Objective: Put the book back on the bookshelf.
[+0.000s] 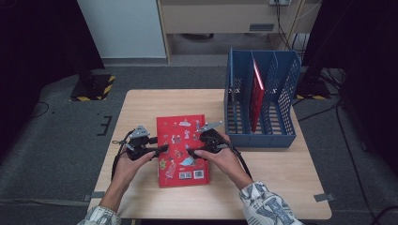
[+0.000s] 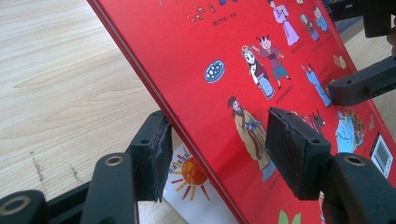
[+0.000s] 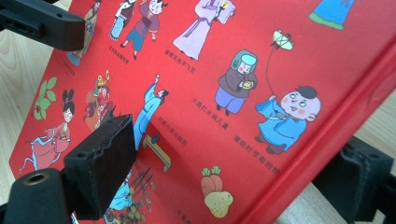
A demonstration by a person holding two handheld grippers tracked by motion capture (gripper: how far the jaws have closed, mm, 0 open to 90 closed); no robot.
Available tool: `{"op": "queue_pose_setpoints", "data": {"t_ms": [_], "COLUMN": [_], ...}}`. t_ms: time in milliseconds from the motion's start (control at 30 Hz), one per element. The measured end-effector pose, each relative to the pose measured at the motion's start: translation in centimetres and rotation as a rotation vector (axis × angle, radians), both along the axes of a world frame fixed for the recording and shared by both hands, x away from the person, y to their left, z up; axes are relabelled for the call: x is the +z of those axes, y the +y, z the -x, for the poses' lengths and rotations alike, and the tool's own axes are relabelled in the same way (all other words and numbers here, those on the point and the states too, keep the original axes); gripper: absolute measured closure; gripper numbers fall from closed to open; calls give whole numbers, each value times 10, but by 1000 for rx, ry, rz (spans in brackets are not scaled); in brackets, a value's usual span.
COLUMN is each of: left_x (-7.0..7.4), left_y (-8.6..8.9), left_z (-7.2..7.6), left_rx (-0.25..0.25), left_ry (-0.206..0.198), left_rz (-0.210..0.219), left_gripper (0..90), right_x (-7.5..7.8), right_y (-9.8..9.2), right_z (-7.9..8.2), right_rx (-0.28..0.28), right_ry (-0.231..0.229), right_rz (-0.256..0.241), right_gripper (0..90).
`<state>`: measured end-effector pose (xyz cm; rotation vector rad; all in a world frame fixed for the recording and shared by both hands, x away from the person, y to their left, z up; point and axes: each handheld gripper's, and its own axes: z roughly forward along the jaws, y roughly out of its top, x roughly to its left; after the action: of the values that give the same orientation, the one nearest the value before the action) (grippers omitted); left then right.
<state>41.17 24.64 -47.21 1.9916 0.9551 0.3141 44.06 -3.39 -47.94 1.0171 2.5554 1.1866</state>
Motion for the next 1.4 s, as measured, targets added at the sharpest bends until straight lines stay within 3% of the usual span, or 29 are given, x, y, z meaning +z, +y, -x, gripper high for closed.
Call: {"op": "queue_pose_setpoints", "data": {"t_ms": [433,767,933,1067,1400], "left_x": [10,24,26,33,48], "left_y": [2,6,9,11,16], "left_z": [6,5,4,6,6], "left_rx": [-5,-6,-9,-2,-8], "left_ry": [-25,-29,-10,-25,-38], "left_rz": [9,22,29,31,35], "left_gripper": [452,503,520,541,600], "right_x": [14,34,39,46,66], "right_y": [-5,-12,-11,-10,-8], "right_z": [7,13,14,13,11], "right_rx": [-9,0,2,8,25], "right_ry": [-18,-65,-53,-54,-45], "right_rz": [-2,-13,2,12,-24], "right_gripper": [233,354,374,408,480]}}
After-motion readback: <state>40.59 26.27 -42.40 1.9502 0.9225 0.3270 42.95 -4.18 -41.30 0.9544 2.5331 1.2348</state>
